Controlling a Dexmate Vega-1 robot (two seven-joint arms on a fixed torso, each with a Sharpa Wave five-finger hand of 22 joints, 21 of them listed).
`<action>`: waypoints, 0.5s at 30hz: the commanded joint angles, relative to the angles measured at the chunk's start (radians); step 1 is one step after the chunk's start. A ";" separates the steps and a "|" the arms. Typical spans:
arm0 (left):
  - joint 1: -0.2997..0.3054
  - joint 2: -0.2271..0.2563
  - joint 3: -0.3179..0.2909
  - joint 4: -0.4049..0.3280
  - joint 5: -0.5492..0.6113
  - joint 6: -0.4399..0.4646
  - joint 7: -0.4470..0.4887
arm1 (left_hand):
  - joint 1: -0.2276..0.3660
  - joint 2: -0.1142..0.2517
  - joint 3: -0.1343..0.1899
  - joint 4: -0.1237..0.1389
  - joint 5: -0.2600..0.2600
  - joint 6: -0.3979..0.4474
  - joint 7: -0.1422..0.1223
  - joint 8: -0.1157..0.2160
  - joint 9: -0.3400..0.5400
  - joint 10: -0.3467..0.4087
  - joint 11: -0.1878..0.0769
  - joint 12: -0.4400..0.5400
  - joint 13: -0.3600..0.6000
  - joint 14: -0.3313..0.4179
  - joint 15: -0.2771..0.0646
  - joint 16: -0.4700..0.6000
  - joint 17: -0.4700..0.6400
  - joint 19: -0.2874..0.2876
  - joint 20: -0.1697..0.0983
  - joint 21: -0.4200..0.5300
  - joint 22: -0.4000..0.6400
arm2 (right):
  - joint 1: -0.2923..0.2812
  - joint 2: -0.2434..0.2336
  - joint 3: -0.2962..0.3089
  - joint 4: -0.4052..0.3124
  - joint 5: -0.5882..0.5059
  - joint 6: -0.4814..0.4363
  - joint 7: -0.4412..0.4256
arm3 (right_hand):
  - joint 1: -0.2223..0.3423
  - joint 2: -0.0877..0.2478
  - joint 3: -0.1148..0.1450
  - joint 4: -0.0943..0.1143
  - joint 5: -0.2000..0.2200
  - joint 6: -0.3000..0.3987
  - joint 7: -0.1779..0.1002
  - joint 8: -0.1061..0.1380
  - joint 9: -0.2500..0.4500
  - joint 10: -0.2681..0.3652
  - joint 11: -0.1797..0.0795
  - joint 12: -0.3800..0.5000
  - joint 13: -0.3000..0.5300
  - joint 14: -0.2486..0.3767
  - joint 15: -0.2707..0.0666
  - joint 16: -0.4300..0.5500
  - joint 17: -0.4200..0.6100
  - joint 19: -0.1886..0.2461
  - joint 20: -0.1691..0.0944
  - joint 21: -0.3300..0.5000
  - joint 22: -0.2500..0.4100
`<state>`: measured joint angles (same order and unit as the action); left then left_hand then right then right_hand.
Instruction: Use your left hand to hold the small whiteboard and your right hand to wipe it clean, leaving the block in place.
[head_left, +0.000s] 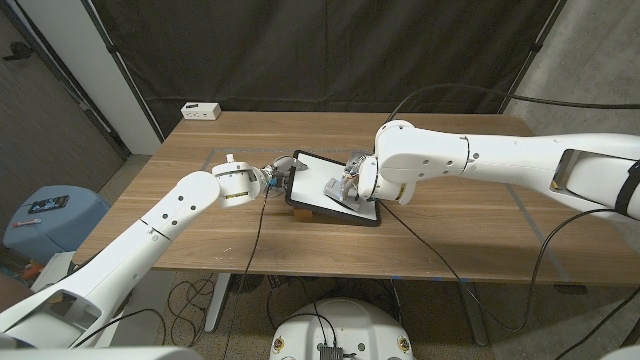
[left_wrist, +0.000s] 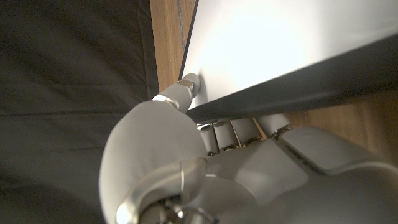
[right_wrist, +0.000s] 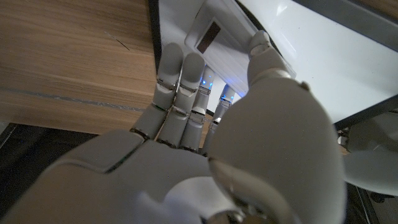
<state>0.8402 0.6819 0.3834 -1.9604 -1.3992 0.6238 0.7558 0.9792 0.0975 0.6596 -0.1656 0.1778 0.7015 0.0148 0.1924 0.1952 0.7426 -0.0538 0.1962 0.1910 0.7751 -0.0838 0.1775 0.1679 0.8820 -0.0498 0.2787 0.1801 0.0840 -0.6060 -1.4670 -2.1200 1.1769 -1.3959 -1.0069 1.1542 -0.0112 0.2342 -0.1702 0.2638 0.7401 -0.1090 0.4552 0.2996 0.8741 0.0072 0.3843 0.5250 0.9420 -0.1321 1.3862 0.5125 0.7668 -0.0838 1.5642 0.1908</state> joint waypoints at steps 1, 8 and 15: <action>0.009 0.009 -0.005 -0.008 0.004 -0.004 -0.011 | 0.012 0.002 -0.002 -0.001 0.004 0.004 -0.008 -0.002 0.004 0.005 -0.002 0.001 0.000 0.000 -0.010 -0.001 0.000 0.000 0.001 -0.001 0.004 | -0.015 0.026 -0.010 0.028 0.062 0.000 -0.110 | 0.032 0.048 0.019 0.012 0.058 0.115 0.053 0.000 0.003 0.103 -0.031 0.026 0.024 0.012 -0.091 -0.006 0.002 0.008 -0.083 -0.002 0.001; 0.012 0.011 -0.009 -0.006 0.005 -0.011 -0.019 | 0.012 0.002 -0.002 0.000 0.004 0.005 -0.009 -0.001 0.004 0.004 -0.007 0.001 0.000 0.000 -0.011 -0.001 0.000 0.001 0.002 -0.001 0.004 | -0.040 0.025 0.010 0.029 0.043 0.000 -0.110 | 0.033 0.047 0.020 0.011 0.058 0.119 0.051 -0.001 0.003 0.107 -0.032 0.027 0.026 0.017 -0.091 -0.008 0.005 0.010 -0.086 -0.002 0.002; 0.006 0.010 -0.007 0.001 0.003 -0.007 -0.024 | 0.012 0.002 -0.002 0.000 0.004 0.005 -0.009 -0.001 0.004 0.004 -0.006 0.001 0.000 0.001 -0.010 0.000 -0.001 0.000 0.001 -0.002 0.004 | -0.060 0.023 0.022 0.038 0.030 0.000 -0.110 | 0.033 0.048 0.021 0.012 0.058 0.131 0.053 0.002 0.003 0.110 -0.036 0.027 0.028 0.021 -0.091 -0.011 0.008 0.011 -0.090 -0.003 0.002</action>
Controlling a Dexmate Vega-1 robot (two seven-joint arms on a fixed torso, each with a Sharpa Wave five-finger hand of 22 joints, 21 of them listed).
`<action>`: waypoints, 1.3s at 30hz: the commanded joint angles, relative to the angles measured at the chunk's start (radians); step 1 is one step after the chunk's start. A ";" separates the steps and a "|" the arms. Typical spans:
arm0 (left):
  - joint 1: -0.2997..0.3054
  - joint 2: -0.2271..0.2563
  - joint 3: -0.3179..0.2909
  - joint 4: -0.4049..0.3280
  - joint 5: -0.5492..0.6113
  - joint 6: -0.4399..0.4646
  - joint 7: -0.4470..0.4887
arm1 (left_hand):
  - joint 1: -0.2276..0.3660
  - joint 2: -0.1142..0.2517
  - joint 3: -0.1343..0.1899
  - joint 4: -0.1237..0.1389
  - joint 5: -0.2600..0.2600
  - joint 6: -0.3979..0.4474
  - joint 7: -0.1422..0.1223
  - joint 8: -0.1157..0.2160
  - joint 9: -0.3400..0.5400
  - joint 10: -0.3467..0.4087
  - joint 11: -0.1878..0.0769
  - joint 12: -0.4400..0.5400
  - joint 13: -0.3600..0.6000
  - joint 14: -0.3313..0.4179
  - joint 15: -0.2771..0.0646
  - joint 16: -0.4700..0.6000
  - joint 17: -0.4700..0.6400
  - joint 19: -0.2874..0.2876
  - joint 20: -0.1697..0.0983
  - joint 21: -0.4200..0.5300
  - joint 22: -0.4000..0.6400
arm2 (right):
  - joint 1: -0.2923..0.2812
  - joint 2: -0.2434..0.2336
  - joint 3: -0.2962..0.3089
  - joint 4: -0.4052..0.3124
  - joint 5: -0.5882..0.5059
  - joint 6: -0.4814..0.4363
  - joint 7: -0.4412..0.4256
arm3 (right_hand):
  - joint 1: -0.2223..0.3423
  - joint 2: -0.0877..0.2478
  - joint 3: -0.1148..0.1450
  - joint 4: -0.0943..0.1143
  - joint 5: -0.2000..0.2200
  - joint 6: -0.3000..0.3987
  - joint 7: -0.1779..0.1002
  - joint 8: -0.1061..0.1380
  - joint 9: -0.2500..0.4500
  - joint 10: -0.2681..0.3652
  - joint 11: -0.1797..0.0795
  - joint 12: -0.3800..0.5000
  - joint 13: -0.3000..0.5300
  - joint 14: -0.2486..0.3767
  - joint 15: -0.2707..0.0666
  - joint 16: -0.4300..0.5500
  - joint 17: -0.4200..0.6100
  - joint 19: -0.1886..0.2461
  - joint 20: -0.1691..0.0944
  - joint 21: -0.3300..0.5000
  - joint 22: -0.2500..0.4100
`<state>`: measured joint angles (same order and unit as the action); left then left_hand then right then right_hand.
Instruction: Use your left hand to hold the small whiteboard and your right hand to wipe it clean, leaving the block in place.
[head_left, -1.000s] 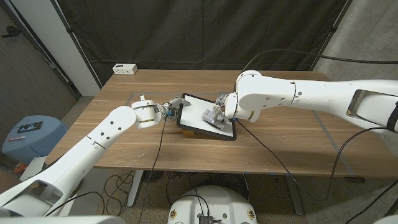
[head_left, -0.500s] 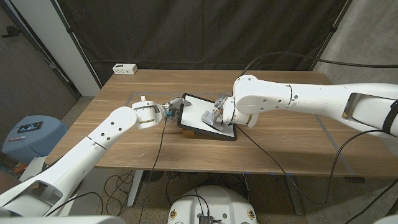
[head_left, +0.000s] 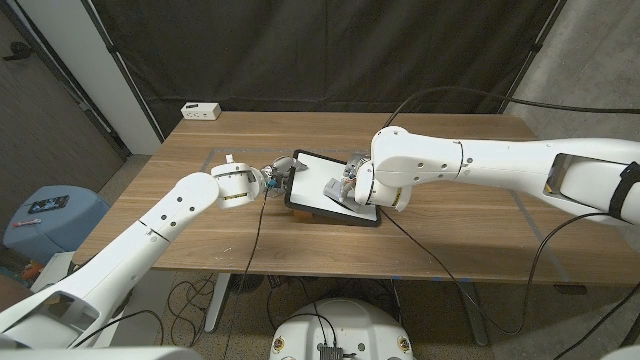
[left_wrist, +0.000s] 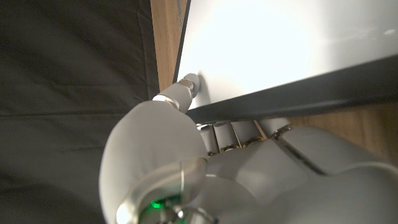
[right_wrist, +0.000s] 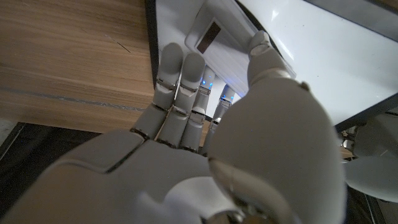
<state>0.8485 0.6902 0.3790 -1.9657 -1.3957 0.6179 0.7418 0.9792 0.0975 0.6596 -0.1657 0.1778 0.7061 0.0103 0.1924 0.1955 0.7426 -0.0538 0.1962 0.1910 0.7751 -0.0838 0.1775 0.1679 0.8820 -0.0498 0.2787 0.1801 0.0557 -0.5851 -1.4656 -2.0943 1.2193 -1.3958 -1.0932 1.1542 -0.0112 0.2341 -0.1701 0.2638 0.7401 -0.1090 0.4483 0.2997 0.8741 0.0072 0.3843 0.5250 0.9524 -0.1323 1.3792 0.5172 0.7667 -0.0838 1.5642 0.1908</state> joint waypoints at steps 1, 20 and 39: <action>-0.004 0.002 -0.002 0.008 -0.001 0.001 -0.010 | 0.012 0.002 -0.002 -0.001 0.004 0.001 -0.004 -0.001 0.003 0.006 -0.011 0.002 0.000 0.002 -0.010 0.000 -0.001 0.000 0.001 -0.002 0.004 | -0.035 0.002 0.025 0.013 -0.013 0.000 -0.024 | 0.033 0.048 0.022 0.011 0.058 0.131 0.052 0.008 0.003 0.110 -0.037 0.028 0.029 0.011 -0.091 -0.004 0.003 0.012 -0.090 -0.003 0.002; -0.022 -0.010 -0.006 0.030 -0.034 0.021 0.007 | 0.027 0.006 0.003 -0.009 0.005 0.011 0.002 0.002 0.003 0.025 -0.005 0.008 0.000 0.020 -0.026 0.006 0.000 0.014 -0.011 0.003 0.004 | -0.032 -0.004 0.025 0.026 -0.009 0.000 -0.024 | 0.039 0.046 0.026 0.009 0.059 0.141 0.051 0.006 0.003 0.117 -0.043 0.024 0.029 0.023 -0.092 -0.010 0.014 0.016 -0.096 -0.003 0.002; -0.031 0.011 -0.018 0.040 -0.124 0.050 0.039 | 0.062 0.005 0.017 -0.017 0.006 0.024 0.018 0.004 0.003 0.042 0.019 0.009 -0.001 0.055 -0.037 0.008 -0.002 0.048 -0.027 0.018 0.006 | -0.030 -0.019 0.033 0.029 -0.052 0.000 0.064 | 0.049 0.043 0.032 0.008 0.057 0.150 0.048 0.001 0.003 0.116 -0.043 0.019 0.036 0.024 -0.092 -0.026 0.019 0.014 -0.097 -0.003 0.003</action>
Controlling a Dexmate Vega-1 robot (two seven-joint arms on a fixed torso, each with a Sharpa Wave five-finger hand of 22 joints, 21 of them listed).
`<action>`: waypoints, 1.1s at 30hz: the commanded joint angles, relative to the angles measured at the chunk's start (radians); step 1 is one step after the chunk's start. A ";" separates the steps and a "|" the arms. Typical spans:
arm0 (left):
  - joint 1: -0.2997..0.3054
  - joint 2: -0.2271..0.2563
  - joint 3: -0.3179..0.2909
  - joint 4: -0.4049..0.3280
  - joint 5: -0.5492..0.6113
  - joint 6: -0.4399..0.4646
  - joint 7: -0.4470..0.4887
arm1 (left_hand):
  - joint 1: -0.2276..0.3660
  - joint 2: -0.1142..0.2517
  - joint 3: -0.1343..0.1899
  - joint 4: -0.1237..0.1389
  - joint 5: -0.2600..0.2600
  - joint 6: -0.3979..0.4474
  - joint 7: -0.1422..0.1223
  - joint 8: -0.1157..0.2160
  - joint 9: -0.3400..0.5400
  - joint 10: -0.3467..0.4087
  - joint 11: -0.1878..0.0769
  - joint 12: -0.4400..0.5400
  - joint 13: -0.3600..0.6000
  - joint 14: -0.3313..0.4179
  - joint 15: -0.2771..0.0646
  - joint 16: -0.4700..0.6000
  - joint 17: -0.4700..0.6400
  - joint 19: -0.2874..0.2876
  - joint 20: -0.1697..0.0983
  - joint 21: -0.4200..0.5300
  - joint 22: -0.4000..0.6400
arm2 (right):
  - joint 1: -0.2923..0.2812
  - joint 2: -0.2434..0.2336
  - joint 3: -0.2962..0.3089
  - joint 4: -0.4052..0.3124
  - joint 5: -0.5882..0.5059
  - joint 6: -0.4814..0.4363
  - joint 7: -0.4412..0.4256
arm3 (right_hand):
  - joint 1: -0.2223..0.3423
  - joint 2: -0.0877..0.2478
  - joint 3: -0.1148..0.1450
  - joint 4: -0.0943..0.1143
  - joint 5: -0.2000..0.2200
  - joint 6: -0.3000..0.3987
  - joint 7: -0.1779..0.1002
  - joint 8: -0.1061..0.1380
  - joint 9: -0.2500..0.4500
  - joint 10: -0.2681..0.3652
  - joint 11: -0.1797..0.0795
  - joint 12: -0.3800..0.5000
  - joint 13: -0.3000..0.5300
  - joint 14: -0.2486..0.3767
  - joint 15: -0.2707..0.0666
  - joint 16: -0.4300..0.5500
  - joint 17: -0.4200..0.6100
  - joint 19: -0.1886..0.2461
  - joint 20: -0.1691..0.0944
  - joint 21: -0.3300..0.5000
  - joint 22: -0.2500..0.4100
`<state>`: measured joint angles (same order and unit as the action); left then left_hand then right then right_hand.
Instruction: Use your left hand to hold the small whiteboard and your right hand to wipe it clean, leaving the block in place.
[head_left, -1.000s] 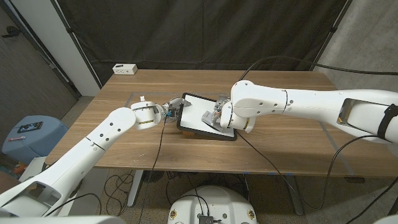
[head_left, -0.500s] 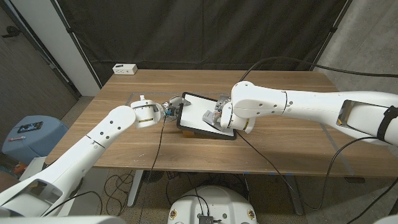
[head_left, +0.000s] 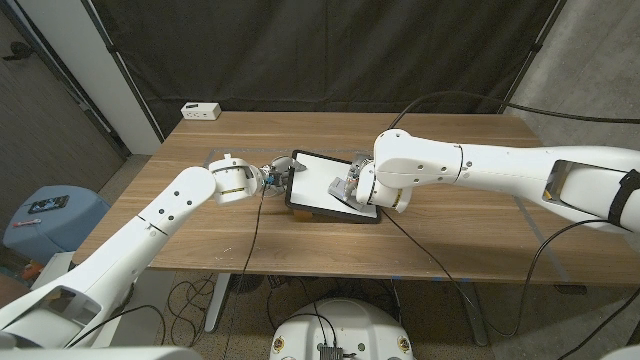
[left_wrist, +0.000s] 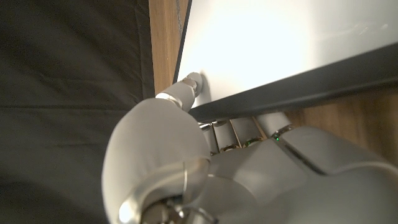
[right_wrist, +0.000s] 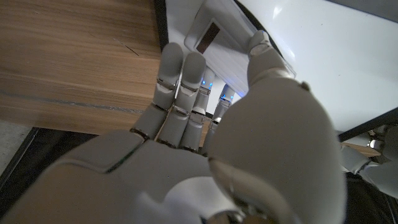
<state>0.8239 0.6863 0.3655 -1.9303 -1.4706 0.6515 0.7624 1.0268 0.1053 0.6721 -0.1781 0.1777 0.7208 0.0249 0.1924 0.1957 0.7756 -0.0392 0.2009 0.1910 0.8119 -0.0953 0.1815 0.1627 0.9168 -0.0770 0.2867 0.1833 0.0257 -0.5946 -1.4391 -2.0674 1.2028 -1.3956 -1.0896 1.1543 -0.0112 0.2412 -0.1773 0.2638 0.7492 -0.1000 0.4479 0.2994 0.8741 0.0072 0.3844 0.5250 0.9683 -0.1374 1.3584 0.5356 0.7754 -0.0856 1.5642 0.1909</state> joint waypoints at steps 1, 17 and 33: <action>-0.007 0.017 -0.004 0.005 -0.052 0.017 0.018 | 0.014 -0.003 0.005 -0.004 0.006 0.009 0.003 0.004 0.003 0.010 0.005 0.005 -0.001 0.018 -0.025 0.004 0.003 0.014 0.000 0.010 0.003 | -0.002 -0.009 0.009 0.003 -0.035 0.000 0.062 | 0.050 0.043 0.025 0.015 0.057 0.141 0.039 0.001 0.004 0.117 -0.042 0.019 0.036 0.010 -0.087 -0.004 0.003 0.006 -0.095 -0.003 0.003; -0.010 0.028 0.005 0.008 -0.070 0.006 0.025 | 0.013 -0.005 0.005 0.005 0.005 0.007 0.005 0.001 0.003 0.006 0.002 0.000 -0.001 0.017 -0.019 -0.001 0.004 0.012 0.003 0.011 0.003 | -0.008 -0.013 0.003 0.011 -0.065 0.000 0.096 | 0.055 0.042 0.028 0.015 0.056 0.146 0.039 -0.002 0.004 0.121 -0.044 0.016 0.038 0.012 -0.087 -0.012 0.006 0.004 -0.096 -0.002 0.004; -0.015 0.033 0.011 0.014 -0.084 0.000 0.024 | 0.013 -0.006 0.006 0.007 0.004 0.005 0.005 0.000 0.003 0.006 0.004 -0.001 -0.001 0.013 -0.016 -0.004 0.004 0.009 0.007 0.011 0.003 | -0.038 -0.020 0.038 0.042 -0.069 0.000 0.114 | 0.059 0.040 0.029 0.015 0.055 0.149 0.038 -0.006 0.004 0.123 -0.045 0.013 0.041 0.014 -0.087 -0.019 0.009 0.005 -0.096 -0.002 0.004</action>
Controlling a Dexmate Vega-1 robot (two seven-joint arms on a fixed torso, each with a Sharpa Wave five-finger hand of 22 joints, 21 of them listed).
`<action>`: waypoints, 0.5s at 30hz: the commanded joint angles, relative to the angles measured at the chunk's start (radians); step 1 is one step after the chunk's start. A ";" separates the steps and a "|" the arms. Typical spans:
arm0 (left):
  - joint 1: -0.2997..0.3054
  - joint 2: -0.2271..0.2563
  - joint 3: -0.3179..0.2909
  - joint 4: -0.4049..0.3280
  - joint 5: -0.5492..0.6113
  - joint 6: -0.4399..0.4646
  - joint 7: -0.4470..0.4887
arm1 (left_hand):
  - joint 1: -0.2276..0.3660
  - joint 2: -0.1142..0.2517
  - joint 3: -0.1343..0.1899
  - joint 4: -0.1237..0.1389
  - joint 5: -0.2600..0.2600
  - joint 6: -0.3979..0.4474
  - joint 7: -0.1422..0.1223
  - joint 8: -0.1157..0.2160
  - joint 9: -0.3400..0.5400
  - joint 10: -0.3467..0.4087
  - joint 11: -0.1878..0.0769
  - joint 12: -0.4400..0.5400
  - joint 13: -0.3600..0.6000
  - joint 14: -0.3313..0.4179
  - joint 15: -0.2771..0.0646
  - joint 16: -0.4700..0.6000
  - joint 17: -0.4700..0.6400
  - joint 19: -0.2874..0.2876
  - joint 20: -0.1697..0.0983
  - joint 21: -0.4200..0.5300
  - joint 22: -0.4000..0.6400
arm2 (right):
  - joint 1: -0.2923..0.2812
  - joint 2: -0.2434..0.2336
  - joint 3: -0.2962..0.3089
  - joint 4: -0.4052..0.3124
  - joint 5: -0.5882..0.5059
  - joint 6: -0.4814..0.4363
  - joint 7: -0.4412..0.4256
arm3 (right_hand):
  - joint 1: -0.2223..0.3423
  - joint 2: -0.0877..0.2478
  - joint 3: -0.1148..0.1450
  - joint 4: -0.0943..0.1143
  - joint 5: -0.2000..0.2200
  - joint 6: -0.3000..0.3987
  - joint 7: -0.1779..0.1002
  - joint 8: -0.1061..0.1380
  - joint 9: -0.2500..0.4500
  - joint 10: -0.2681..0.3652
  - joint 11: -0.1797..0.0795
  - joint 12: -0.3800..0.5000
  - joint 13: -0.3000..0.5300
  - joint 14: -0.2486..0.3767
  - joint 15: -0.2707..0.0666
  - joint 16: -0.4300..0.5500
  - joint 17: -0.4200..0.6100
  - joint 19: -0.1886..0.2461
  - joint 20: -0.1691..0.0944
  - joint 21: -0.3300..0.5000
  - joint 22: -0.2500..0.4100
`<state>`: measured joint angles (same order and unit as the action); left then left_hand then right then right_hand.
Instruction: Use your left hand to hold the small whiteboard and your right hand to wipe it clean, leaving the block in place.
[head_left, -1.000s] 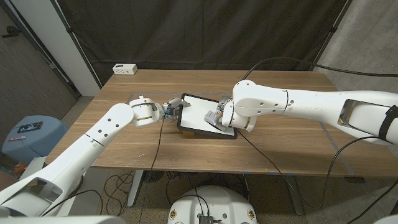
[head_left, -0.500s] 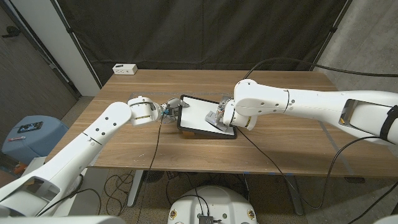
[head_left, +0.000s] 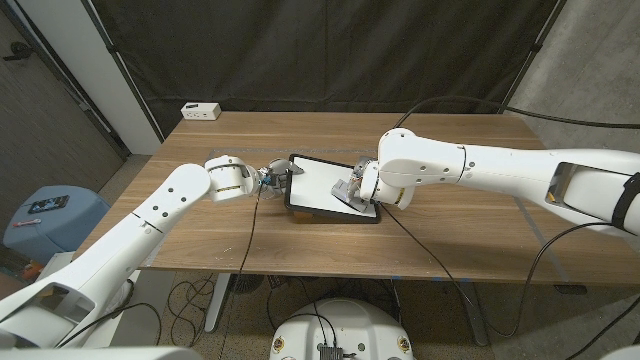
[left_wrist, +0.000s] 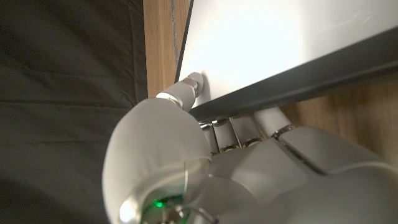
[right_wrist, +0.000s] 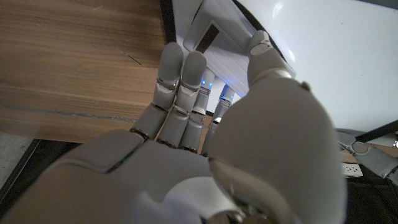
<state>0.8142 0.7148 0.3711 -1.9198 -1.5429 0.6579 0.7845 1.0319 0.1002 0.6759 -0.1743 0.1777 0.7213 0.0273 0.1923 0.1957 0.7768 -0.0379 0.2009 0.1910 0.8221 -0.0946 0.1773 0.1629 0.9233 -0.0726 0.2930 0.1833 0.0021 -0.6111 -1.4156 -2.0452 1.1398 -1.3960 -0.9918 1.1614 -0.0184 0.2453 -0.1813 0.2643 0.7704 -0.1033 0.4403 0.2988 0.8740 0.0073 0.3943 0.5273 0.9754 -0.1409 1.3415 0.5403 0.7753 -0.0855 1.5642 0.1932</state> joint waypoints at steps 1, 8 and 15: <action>-0.005 0.004 0.006 0.004 -0.013 -0.006 0.003 | 0.008 -0.001 0.002 0.004 0.004 0.005 0.003 0.000 0.003 0.004 0.003 -0.002 -0.001 0.003 -0.017 0.000 0.004 0.002 0.003 0.005 0.003 | -0.014 -0.004 0.012 0.019 -0.010 0.000 0.019 | 0.052 0.047 0.025 0.019 0.054 0.129 0.041 0.002 0.005 0.124 -0.044 0.003 0.038 0.008 -0.084 -0.002 0.005 0.004 -0.096 -0.002 0.002; -0.002 0.009 0.005 0.000 -0.018 -0.008 0.003 | 0.006 -0.001 0.001 0.006 0.004 0.006 0.005 0.000 0.003 0.006 0.007 -0.001 -0.001 0.003 -0.016 -0.001 0.004 0.001 0.003 0.004 0.003 | -0.012 -0.003 0.009 0.031 0.011 0.000 -0.006 | 0.052 0.046 0.025 0.020 0.053 0.132 0.041 0.001 0.005 0.122 -0.046 0.002 0.042 0.009 -0.084 -0.005 0.006 0.006 -0.096 -0.001 0.002; 0.000 0.010 0.006 0.000 -0.019 -0.013 0.003 | 0.006 -0.002 0.001 0.006 0.004 0.006 0.004 0.000 0.003 0.002 0.003 -0.003 -0.001 0.004 -0.016 -0.001 0.004 0.001 0.002 0.005 0.003 | 0.002 -0.004 -0.007 0.040 0.050 0.000 -0.054 | 0.052 0.046 0.025 0.021 0.052 0.136 0.041 0.001 0.005 0.123 -0.045 0.000 0.041 0.010 -0.084 -0.007 0.007 0.006 -0.097 -0.001 0.002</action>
<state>0.8114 0.7220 0.3752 -1.9179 -1.5561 0.6510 0.7877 1.0318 0.1002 0.6759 -0.1743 0.1777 0.7211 0.0274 0.1923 0.1957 0.7768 -0.0379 0.2009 0.1910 0.8219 -0.0946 0.1773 0.1656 0.9214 -0.0709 0.2901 0.1841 -0.0079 -0.6130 -1.4080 -2.0215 1.1452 -1.3960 -0.9972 1.1680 -0.0249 0.2452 -0.1812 0.2657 0.7741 -0.1001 0.4398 0.2996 0.8740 0.0073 0.3948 0.5594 0.9811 -0.1463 1.3415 0.5449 0.7753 -0.0855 1.5642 0.1931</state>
